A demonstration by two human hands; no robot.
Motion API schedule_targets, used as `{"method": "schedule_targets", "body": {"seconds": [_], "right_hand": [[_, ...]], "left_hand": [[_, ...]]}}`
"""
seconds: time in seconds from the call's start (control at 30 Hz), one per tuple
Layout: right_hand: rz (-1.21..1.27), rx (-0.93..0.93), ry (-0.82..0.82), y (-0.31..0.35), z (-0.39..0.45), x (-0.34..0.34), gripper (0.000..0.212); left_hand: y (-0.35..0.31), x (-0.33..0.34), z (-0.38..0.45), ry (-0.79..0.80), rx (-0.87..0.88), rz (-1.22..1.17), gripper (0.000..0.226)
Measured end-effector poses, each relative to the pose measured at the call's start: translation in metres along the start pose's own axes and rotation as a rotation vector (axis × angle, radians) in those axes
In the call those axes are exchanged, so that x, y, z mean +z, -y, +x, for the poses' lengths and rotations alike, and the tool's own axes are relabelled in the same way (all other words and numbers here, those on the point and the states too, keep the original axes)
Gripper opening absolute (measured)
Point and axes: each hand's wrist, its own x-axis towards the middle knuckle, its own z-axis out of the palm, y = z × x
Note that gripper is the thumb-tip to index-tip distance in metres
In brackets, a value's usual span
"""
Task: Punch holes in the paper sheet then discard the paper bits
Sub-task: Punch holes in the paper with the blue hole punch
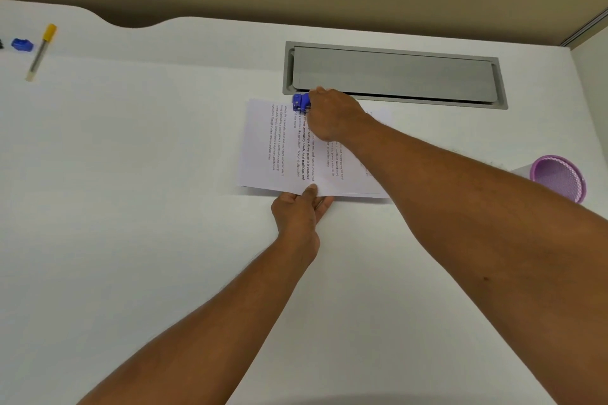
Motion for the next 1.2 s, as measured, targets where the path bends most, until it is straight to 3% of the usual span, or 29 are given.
{"method": "schedule_targets", "body": {"seconds": [0.5, 1.03, 1.2], "right_hand": [[0.024, -0.078, -0.071, -0.009, -0.011, 0.003, 0.070], [0.029, -0.092, -0.023, -0.008, -0.015, -0.009, 0.067], [0.225, -0.029, -0.027, -0.010, -0.018, -0.022, 0.038]], "left_hand": [[0.001, -0.001, -0.001, 0.012, 0.005, -0.019, 0.039], [0.013, -0.026, -0.022, -0.010, -0.041, -0.021, 0.039], [0.018, -0.054, -0.034, 0.000, -0.052, -0.012, 0.039]]}}
